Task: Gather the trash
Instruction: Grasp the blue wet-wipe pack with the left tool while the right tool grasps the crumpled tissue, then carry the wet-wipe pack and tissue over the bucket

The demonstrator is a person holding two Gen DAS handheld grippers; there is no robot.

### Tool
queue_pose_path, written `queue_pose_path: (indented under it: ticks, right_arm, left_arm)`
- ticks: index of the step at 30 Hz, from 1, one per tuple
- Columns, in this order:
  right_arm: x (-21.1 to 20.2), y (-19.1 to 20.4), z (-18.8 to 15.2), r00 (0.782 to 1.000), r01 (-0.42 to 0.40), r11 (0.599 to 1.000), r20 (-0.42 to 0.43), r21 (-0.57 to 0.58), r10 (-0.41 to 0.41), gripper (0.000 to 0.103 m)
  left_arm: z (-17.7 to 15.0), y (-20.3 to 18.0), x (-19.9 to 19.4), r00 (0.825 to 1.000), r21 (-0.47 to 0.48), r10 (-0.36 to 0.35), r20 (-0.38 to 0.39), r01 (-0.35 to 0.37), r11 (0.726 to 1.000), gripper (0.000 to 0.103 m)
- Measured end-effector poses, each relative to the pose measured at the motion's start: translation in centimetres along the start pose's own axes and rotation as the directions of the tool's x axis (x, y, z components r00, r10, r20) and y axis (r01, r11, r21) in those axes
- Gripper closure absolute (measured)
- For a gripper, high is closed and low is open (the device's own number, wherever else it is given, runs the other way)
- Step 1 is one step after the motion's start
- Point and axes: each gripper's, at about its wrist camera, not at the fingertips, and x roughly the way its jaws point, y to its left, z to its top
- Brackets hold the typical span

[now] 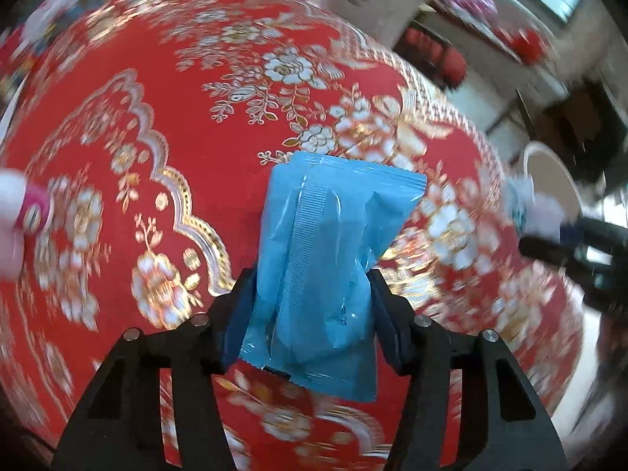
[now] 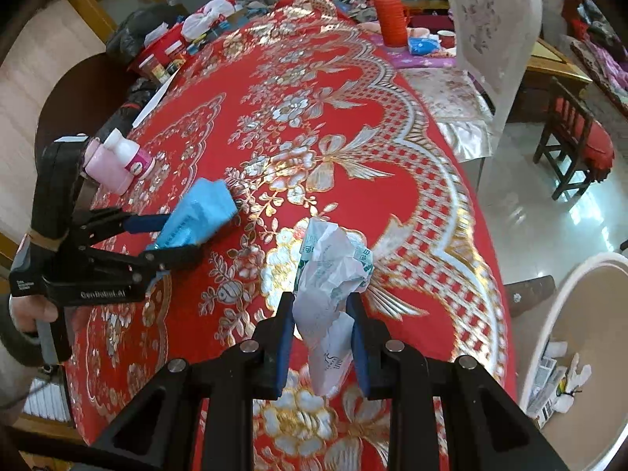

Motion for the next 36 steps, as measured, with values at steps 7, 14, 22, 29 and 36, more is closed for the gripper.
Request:
queue_pose_path:
  ticks: [7, 14, 22, 29, 36]
  right_arm:
    - [-3.8, -2.9, -3.0, 0.998, 0.050, 0.998, 0.025, 0.041, -0.051, 0.078]
    - [-8.2, -8.5, -6.0, 0.991, 0.117, 0.985, 0.050, 0.128, -0.124, 0.078]
    - [-12.7, -15.4, -9.0, 0.977, 0.183, 0.955, 0.065, 0.235, -0.204, 0.078]
    - [-14.6, -19.9, -11.0, 0.966, 0.227, 0.931, 0.055, 0.287, -0.253, 0.078]
    - [-15.5, -22.1, -11.9, 0.965, 0.226, 0.927, 0.059, 0.300, -0.255, 0.078]
  left_arm:
    - [-0.3, -8.2, -2.7, 0.996, 0.071, 0.031, 0.084, -0.037, 0.997, 0.051]
    - [0.6, -15.8, -2.5, 0.994, 0.148, -0.012, 0.105, -0.003, 0.989, 0.051]
    - [1.4, -24.0, -1.3, 0.992, 0.207, -0.074, 0.098, 0.052, 0.977, 0.051]
    - [2.0, -29.1, 0.3, 0.990, 0.214, -0.115, 0.083, 0.095, 0.972, 0.051]
    - [2.4, -31.3, 2.0, 0.993, 0.186, -0.107, 0.058, 0.095, 0.978, 0.051]
